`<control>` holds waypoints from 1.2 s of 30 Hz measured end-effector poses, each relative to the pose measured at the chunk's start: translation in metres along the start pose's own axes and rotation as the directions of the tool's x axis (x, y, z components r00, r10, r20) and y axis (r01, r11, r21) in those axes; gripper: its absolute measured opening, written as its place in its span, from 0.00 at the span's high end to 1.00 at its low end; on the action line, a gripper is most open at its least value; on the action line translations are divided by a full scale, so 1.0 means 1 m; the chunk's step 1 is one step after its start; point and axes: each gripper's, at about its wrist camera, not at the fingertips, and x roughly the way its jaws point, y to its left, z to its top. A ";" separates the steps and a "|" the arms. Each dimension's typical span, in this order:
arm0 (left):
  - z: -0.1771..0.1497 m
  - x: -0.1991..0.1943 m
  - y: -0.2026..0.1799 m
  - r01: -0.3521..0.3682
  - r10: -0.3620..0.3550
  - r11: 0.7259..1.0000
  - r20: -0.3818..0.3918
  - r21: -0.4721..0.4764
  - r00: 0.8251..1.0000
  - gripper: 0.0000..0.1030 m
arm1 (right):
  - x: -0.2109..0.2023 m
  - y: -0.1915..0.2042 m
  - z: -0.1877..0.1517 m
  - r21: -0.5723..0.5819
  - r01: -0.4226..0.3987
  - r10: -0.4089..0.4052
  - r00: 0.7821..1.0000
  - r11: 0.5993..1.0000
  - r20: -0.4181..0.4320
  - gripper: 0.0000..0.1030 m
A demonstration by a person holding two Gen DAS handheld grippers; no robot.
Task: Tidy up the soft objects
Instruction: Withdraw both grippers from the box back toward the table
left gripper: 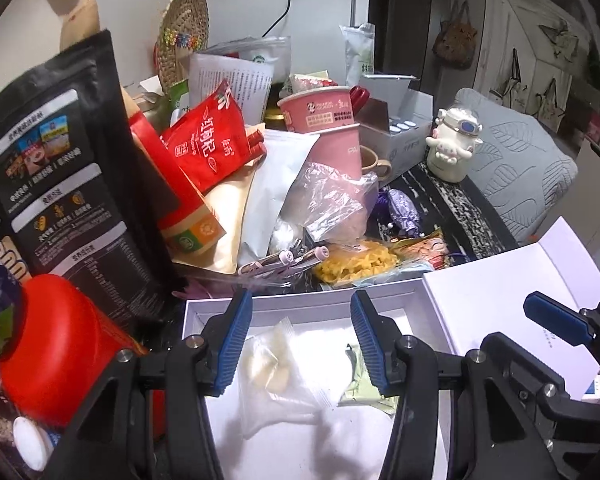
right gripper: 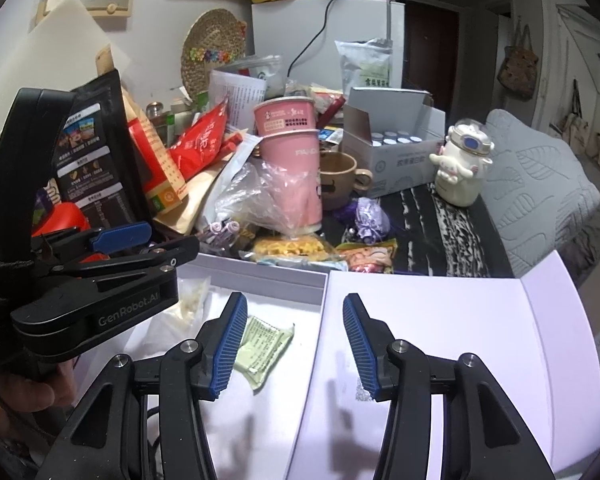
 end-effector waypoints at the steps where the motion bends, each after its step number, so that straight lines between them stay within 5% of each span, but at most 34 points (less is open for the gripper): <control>1: 0.001 -0.005 0.000 0.002 -0.002 1.000 0.009 -0.001 1.000 0.51 | -0.003 0.000 0.000 0.001 0.003 -0.003 1.000 1.000 0.004 0.52; 19: 0.004 -0.114 -0.003 0.011 -0.017 0.999 0.171 0.036 0.985 0.51 | -0.099 0.013 0.003 0.012 0.042 -0.044 0.991 0.999 0.129 0.52; 28: -0.013 -0.161 -0.006 0.047 -0.057 0.998 0.204 0.051 0.977 0.51 | -0.147 0.020 -0.016 0.032 0.044 -0.049 0.983 0.999 0.175 0.36; 32: -0.024 -0.184 -0.007 0.053 -0.066 0.997 0.243 0.058 0.968 0.21 | -0.165 0.024 -0.026 0.037 0.032 -0.039 0.980 0.999 0.194 0.26; 36: -0.037 -0.205 -0.006 0.053 -0.070 0.996 0.286 0.068 0.956 0.20 | -0.181 0.026 -0.037 0.046 0.028 -0.037 0.978 0.999 0.206 0.24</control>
